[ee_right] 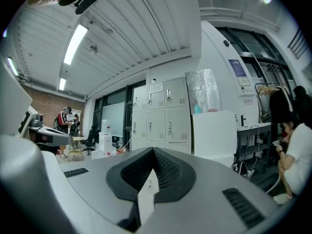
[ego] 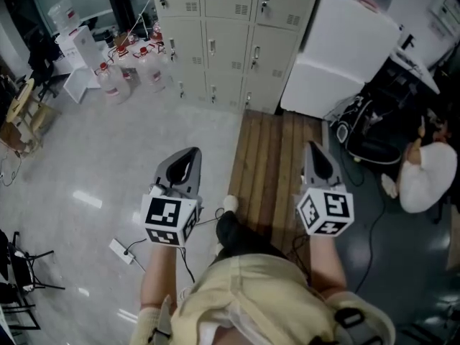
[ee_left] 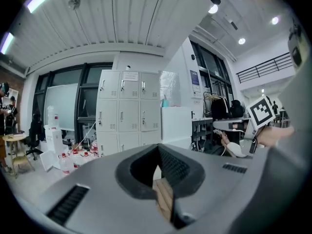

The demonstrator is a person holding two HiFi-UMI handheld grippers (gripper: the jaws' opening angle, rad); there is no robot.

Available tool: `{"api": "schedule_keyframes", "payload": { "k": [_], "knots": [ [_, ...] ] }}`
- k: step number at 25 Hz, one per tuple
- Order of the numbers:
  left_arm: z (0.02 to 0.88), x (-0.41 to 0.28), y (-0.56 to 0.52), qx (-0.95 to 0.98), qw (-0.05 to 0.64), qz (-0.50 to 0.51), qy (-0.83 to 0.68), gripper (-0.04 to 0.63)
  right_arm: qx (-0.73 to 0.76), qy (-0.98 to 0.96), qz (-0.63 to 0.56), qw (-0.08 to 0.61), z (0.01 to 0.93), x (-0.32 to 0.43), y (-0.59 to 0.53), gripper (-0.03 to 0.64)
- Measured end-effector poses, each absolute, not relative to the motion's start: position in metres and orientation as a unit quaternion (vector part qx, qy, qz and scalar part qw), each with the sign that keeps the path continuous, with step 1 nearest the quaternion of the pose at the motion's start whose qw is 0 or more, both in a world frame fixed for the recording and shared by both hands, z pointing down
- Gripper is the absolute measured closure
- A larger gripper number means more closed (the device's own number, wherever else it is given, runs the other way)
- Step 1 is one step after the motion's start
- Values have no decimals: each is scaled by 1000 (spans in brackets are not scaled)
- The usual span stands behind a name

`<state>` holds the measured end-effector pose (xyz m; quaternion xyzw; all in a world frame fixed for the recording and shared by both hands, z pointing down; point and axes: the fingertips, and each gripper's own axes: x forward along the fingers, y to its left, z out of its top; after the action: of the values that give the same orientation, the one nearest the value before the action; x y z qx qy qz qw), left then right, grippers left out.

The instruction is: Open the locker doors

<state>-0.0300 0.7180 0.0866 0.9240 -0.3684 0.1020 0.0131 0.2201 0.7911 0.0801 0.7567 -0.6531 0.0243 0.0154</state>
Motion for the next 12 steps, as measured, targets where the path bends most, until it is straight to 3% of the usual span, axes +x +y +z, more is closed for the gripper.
{"api": "schedule_keyframes", "payload": {
  "k": [8,12],
  "knots": [
    [93,-25,672,911,27,97,-400,593,749,-662,30,23,97,239,730,613],
    [88,12,631,915,28,79,-395,593,751,-659,36,23,98,274,693,612]
  ]
}}
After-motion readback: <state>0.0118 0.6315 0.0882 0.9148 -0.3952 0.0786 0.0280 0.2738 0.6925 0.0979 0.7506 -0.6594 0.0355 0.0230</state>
